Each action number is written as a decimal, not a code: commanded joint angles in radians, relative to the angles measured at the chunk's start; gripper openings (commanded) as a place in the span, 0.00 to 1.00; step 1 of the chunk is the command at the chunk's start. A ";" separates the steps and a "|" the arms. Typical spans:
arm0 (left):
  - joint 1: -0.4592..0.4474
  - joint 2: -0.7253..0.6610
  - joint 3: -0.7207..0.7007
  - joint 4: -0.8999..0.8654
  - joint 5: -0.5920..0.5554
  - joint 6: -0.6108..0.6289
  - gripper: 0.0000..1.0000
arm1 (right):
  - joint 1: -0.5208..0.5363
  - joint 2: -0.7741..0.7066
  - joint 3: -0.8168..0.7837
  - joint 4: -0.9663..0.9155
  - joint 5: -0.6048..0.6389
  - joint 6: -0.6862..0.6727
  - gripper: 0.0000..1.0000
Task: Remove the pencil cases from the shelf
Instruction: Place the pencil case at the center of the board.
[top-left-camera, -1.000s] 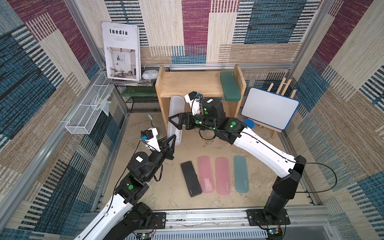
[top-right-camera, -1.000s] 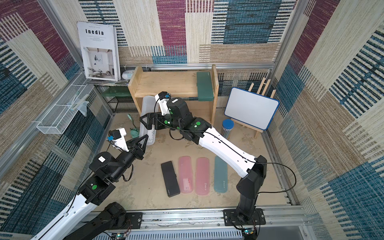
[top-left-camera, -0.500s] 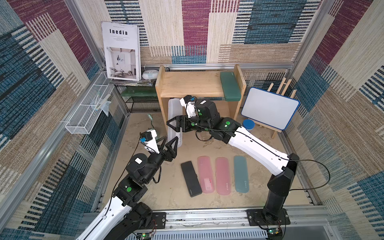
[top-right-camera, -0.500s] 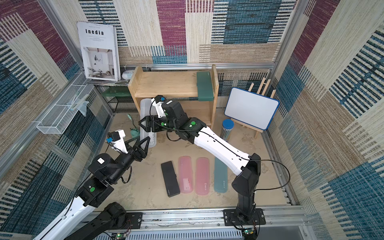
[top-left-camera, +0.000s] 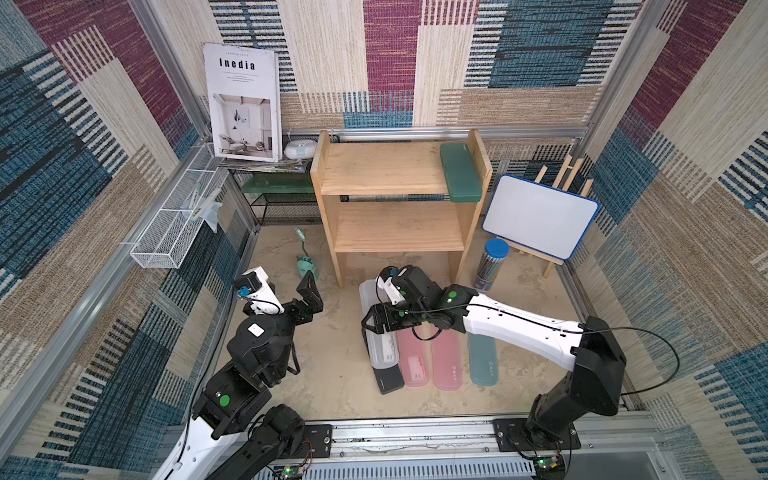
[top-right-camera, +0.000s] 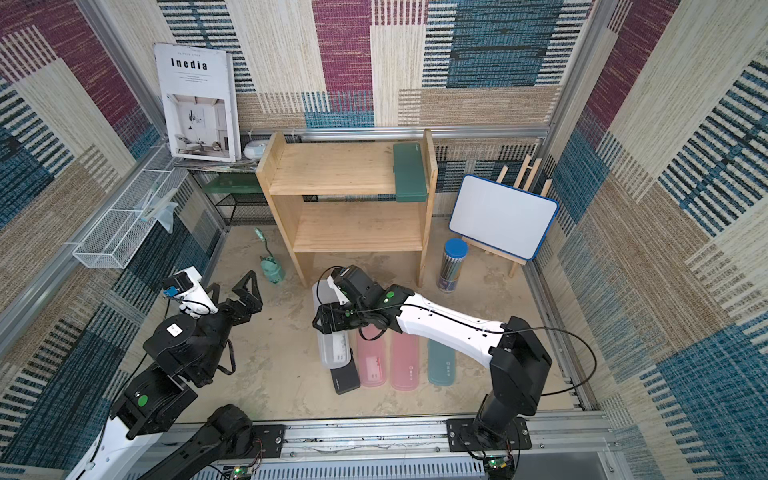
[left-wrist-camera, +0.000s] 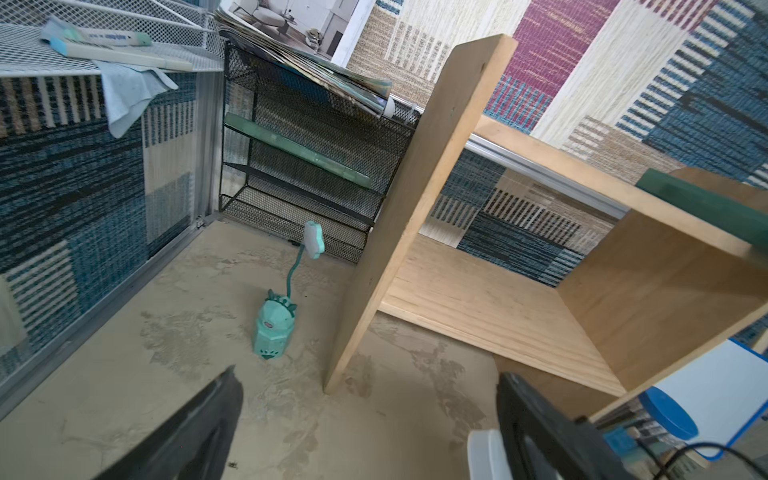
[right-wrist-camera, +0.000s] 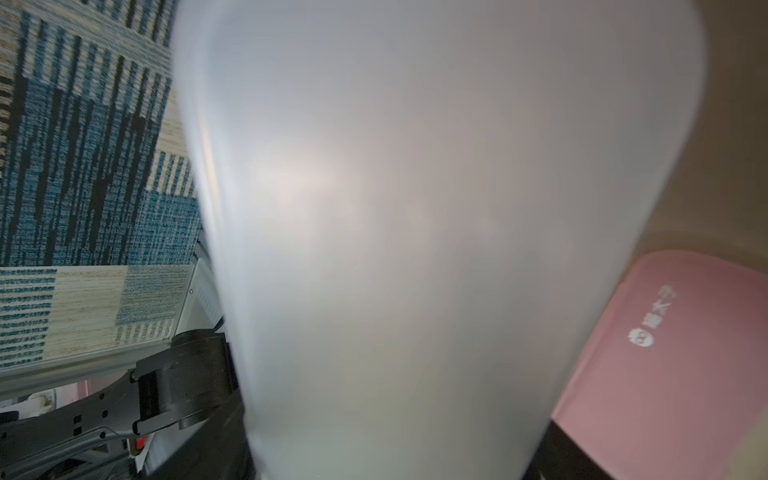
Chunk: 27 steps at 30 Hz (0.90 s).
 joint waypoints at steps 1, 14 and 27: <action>0.002 0.013 0.012 -0.051 -0.033 -0.006 0.99 | 0.042 0.085 0.083 0.082 -0.044 0.051 0.76; 0.002 -0.004 -0.049 -0.107 -0.039 -0.064 0.99 | 0.080 0.552 0.480 -0.136 -0.040 0.071 0.78; 0.003 0.012 -0.082 -0.100 -0.025 -0.087 0.99 | 0.079 0.734 0.679 -0.233 -0.017 0.152 0.80</action>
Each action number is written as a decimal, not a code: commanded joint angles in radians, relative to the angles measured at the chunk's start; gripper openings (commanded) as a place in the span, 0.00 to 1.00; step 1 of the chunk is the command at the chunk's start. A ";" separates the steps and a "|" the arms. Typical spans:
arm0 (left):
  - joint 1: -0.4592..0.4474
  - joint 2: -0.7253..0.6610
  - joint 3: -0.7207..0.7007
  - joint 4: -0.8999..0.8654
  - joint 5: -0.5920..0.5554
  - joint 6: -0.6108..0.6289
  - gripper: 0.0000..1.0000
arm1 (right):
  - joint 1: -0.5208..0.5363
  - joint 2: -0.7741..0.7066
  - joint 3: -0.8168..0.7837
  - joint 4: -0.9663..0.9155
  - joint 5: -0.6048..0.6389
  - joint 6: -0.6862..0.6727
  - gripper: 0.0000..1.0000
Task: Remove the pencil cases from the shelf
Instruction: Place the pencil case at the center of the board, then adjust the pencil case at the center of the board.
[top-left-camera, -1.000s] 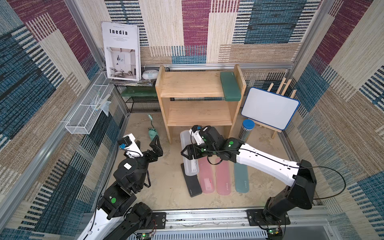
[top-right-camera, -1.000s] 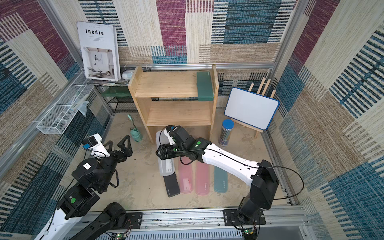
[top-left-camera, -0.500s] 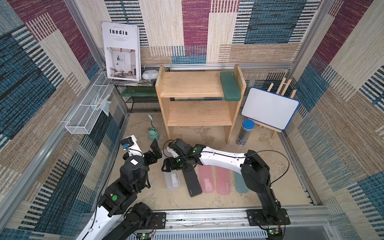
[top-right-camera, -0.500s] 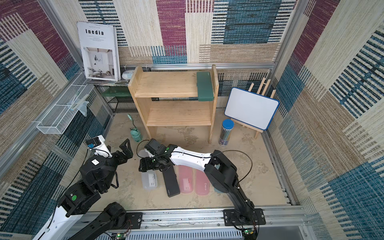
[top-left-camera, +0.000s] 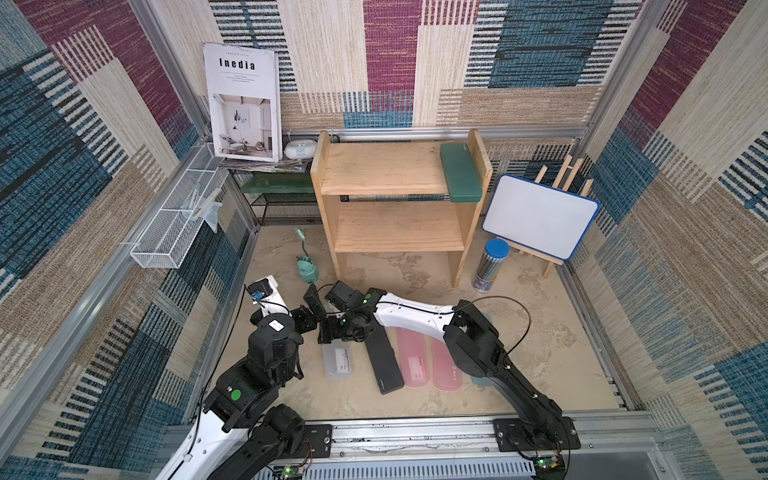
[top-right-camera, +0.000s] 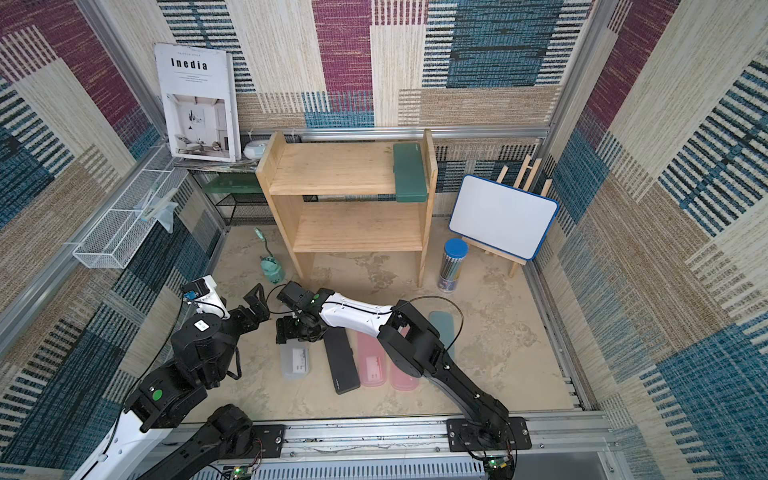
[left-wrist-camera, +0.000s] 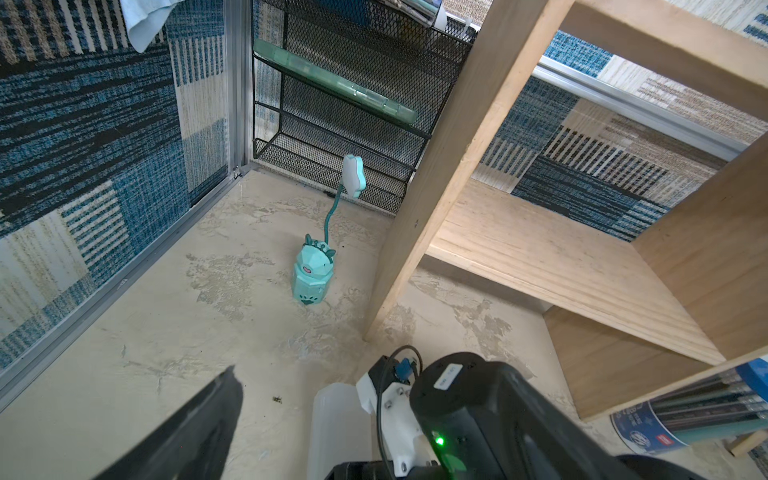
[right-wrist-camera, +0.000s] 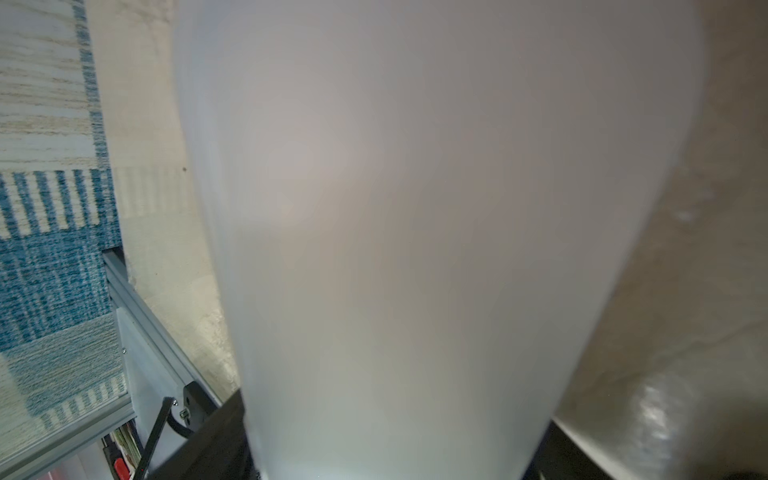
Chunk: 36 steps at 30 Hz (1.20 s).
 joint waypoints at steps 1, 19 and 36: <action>0.002 0.006 -0.002 -0.005 0.000 -0.019 0.99 | 0.002 0.003 -0.003 -0.032 0.019 0.045 0.81; 0.004 0.044 0.032 -0.013 0.020 -0.021 0.99 | 0.002 -0.196 -0.011 -0.059 0.192 -0.040 0.99; 0.004 0.091 0.072 -0.026 0.062 -0.057 0.99 | 0.002 -0.279 -0.289 -0.309 0.396 -0.119 0.99</action>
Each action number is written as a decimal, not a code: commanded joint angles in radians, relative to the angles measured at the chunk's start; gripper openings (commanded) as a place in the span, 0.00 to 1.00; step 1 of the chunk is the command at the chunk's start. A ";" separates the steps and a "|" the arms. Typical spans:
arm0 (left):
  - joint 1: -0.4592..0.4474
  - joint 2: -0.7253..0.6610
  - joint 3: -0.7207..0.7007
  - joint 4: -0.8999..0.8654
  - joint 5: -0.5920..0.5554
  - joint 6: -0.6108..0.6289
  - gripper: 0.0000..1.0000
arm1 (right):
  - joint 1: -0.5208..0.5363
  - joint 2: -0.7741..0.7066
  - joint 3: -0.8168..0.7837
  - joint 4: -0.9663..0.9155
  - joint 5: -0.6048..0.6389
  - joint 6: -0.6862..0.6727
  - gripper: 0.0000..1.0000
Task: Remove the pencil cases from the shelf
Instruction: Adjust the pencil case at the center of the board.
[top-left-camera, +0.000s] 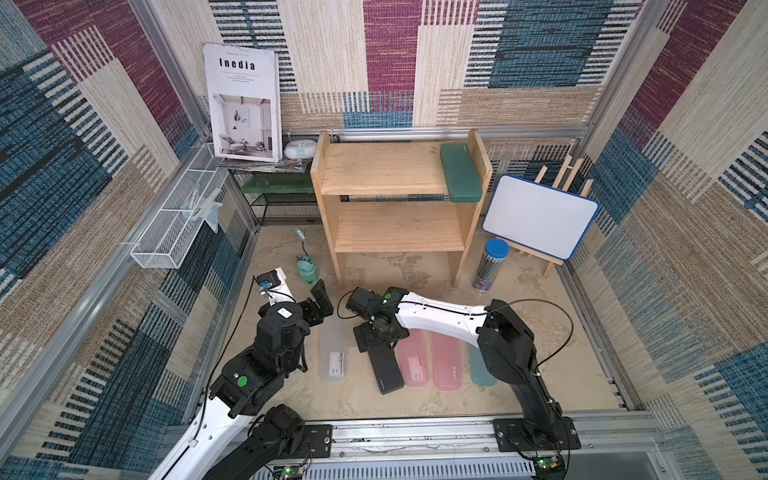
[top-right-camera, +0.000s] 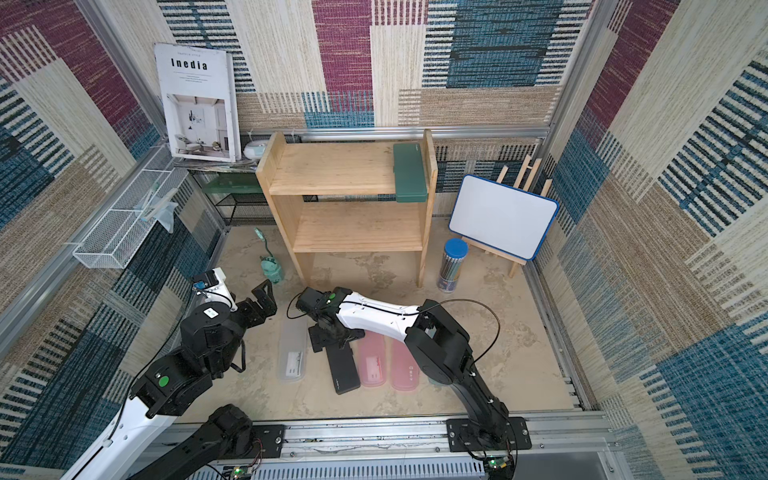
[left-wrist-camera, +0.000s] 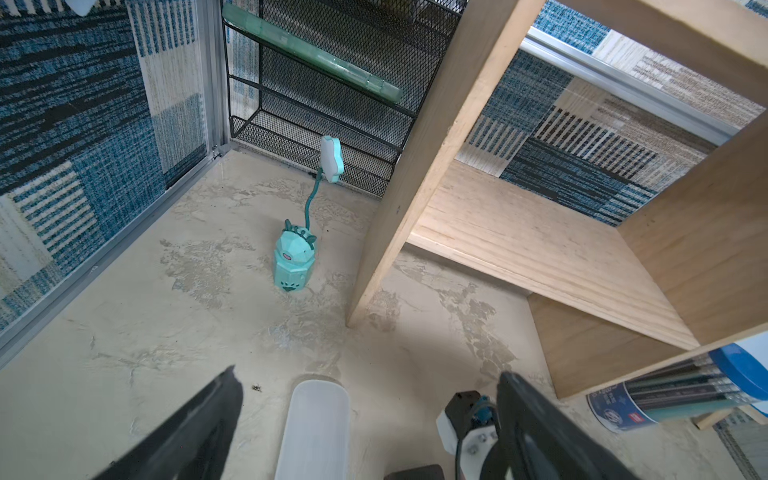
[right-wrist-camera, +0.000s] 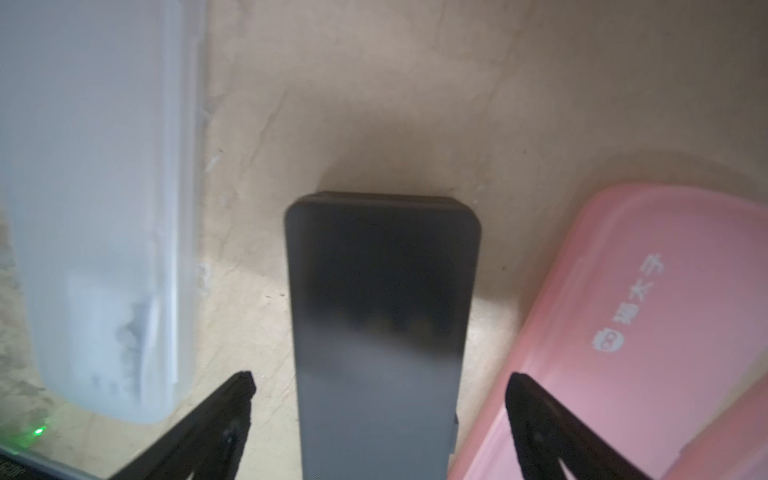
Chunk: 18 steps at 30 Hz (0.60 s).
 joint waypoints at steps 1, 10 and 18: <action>0.000 -0.002 0.008 -0.001 0.001 -0.007 0.99 | 0.001 -0.001 -0.006 -0.008 0.033 -0.005 0.99; 0.000 -0.007 0.004 -0.017 -0.008 -0.009 0.99 | 0.001 0.014 -0.037 0.065 -0.067 -0.013 0.99; 0.000 -0.015 -0.005 -0.023 -0.014 -0.012 0.99 | 0.001 0.044 -0.017 0.062 -0.082 -0.011 0.97</action>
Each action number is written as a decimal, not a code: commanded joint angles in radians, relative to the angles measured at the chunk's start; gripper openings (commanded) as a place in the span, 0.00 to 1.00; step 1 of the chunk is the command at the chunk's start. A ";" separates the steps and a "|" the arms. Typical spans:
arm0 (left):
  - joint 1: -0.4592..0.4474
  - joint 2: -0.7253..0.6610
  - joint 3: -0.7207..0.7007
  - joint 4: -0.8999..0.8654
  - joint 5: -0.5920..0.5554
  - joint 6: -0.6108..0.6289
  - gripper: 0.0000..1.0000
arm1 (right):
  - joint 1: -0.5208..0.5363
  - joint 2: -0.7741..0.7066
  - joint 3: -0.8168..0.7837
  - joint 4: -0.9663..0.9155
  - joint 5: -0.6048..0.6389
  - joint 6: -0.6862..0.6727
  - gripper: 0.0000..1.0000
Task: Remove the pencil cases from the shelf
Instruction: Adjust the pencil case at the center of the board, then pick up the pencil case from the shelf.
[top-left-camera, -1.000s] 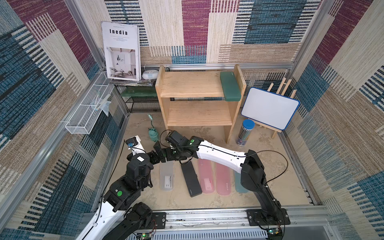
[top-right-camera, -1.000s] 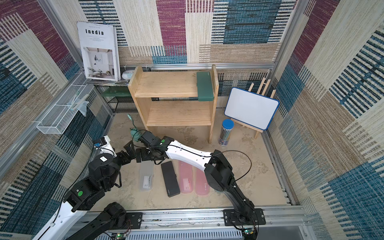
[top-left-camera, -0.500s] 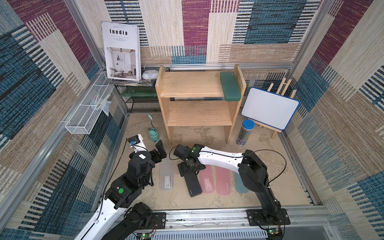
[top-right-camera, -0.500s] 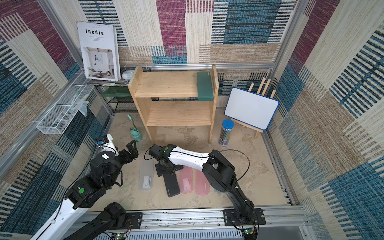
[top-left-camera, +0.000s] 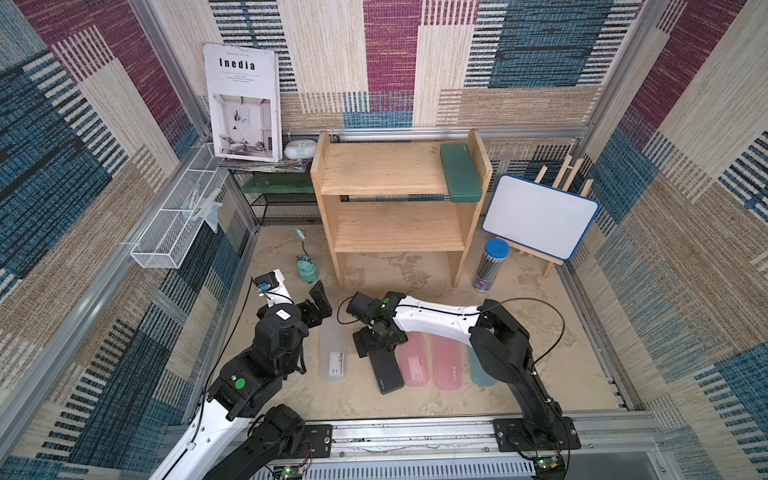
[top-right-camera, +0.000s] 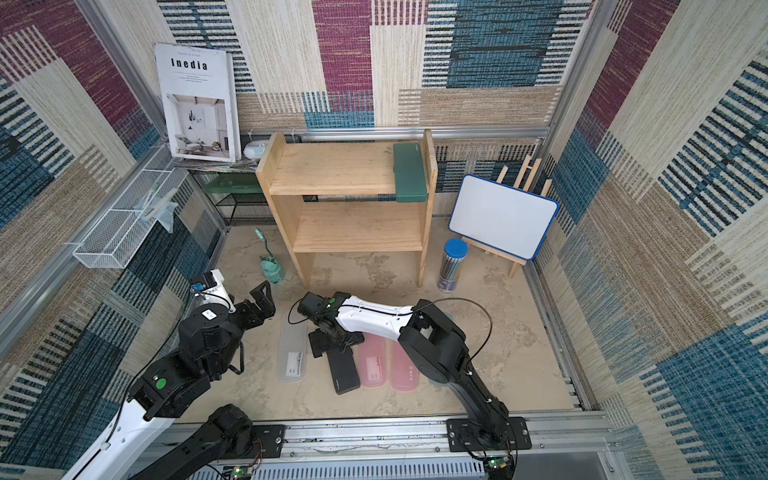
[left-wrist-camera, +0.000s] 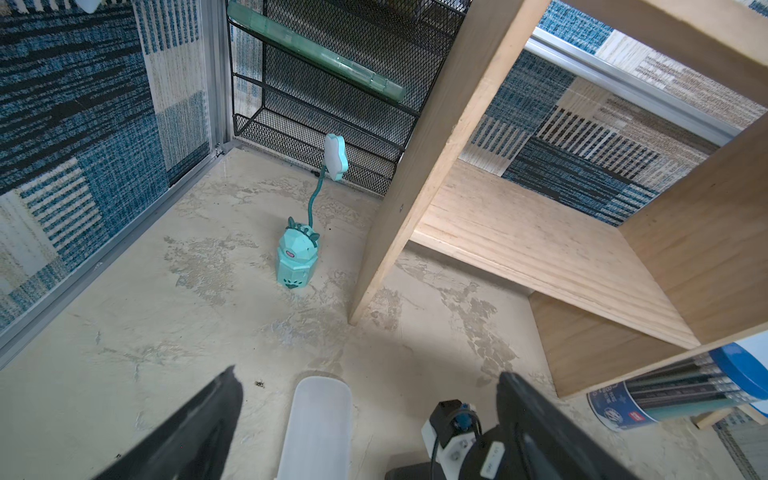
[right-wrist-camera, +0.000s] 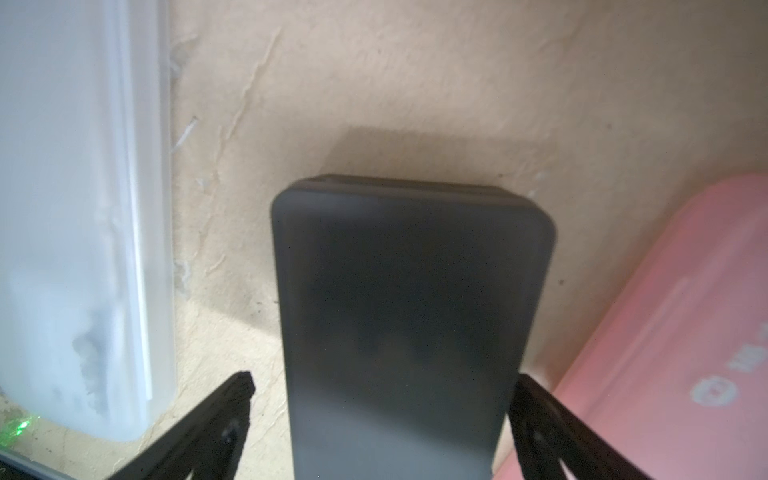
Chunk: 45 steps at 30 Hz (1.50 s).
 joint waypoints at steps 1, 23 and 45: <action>0.000 -0.002 -0.003 -0.006 -0.011 -0.008 0.99 | 0.000 0.008 0.011 -0.002 -0.004 0.005 0.95; 0.000 -0.012 -0.037 -0.003 -0.005 -0.013 0.99 | -0.072 0.024 0.025 0.055 -0.098 0.152 0.72; 0.000 0.243 0.159 0.222 0.559 -0.203 0.99 | -0.068 -0.619 -0.414 0.181 0.367 0.023 0.99</action>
